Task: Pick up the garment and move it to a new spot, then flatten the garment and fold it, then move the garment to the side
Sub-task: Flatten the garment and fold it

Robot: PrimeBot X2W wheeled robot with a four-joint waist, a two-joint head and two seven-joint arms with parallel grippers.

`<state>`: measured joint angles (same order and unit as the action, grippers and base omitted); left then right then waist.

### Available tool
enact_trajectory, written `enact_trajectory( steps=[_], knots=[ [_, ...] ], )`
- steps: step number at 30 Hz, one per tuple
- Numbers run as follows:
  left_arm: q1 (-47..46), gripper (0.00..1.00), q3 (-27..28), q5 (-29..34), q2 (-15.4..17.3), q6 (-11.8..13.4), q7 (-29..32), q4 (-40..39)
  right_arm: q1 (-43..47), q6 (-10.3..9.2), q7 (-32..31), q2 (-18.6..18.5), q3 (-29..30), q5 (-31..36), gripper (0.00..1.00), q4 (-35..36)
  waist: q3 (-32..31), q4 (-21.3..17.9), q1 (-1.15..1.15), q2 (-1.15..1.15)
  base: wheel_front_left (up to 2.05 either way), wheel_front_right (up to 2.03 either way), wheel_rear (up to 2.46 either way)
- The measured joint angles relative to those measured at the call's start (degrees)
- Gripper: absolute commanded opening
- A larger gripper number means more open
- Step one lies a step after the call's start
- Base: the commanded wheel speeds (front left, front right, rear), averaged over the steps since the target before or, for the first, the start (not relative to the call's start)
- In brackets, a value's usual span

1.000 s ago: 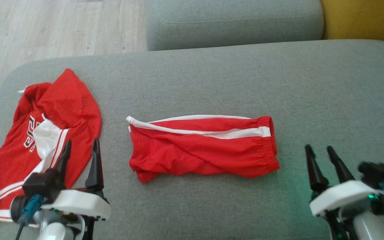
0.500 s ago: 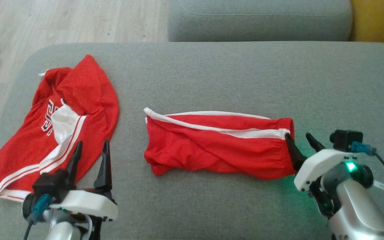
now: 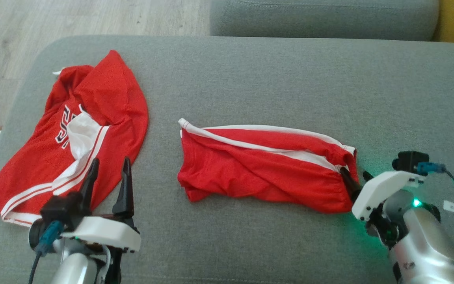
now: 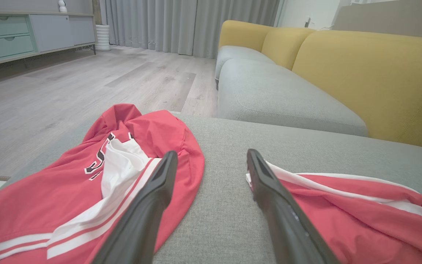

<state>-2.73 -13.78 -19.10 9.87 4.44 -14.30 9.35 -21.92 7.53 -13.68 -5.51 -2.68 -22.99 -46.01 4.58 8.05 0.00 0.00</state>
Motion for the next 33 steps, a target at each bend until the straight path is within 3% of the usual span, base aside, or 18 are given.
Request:
enact_trajectory(
  steps=[1,2,4,5,15,22,24,28,33],
  knots=[
    [0.0,1.0,0.1,0.1,-0.2,-0.2,0.0,0.1,-0.4,0.0,-1.1,0.1,0.0,-1.2,1.0,-0.2,0.1,0.1,0.0,0.0,0.0,0.0,0.0],
    [0.0,1.0,0.2,0.4,-0.4,-0.4,0.0,0.3,-0.8,0.0,-2.4,0.1,-0.3,-2.7,0.91,-0.4,0.1,0.2,0.0,0.0,0.0,0.0,0.0],
    [0.0,1.0,0.6,0.6,-0.9,-0.5,0.0,0.6,-1.4,0.0,-4.1,0.1,-1.2,-4.8,0.46,-0.4,0.0,0.4,0.0,0.0,0.0,0.0,0.0],
    [0.0,1.0,1.3,0.9,-1.1,-0.7,0.0,1.2,-1.5,0.0,-5.0,0.1,-2.4,-6.4,0.0,-0.4,-0.1,0.5,0.0,0.0,0.0,0.0,0.0],
    [0.2,1.0,2.6,1.5,-1.6,-1.5,0.0,2.2,-1.9,0.0,-7.7,-1.3,-4.5,-12.8,0.0,1.2,-1.6,-0.5,0.0,0.0,0.0,0.0,0.0],
    [0.4,1.0,3.5,1.9,-2.2,-1.6,0.0,2.7,-2.3,0.0,-14.5,-11.1,-1.1,-15.4,0.0,7.0,-2.4,-3.2,0.0,0.0,0.0,0.0,0.0],
    [0.4,1.0,3.4,1.9,-2.6,-1.9,0.0,3.3,-2.2,0.0,-17.2,-12.2,0.6,-17.0,0.0,8.4,-2.7,-3.9,0.0,0.0,0.0,0.0,0.0],
    [0.4,1.0,3.5,1.9,-2.9,-2.1,0.0,3.6,-2.2,0.0,-23.0,-10.1,4.9,-24.3,0.0,10.6,-3.1,-4.8,0.0,0.0,0.0,0.0,0.0],
    [0.4,1.0,3.4,1.9,-2.9,-2.5,0.0,4.4,-2.7,0.0,-28.6,-4.2,11.6,-31.0,0.0,10.0,-3.0,-4.5,0.0,0.0,0.0,0.0,0.0]
  ],
)
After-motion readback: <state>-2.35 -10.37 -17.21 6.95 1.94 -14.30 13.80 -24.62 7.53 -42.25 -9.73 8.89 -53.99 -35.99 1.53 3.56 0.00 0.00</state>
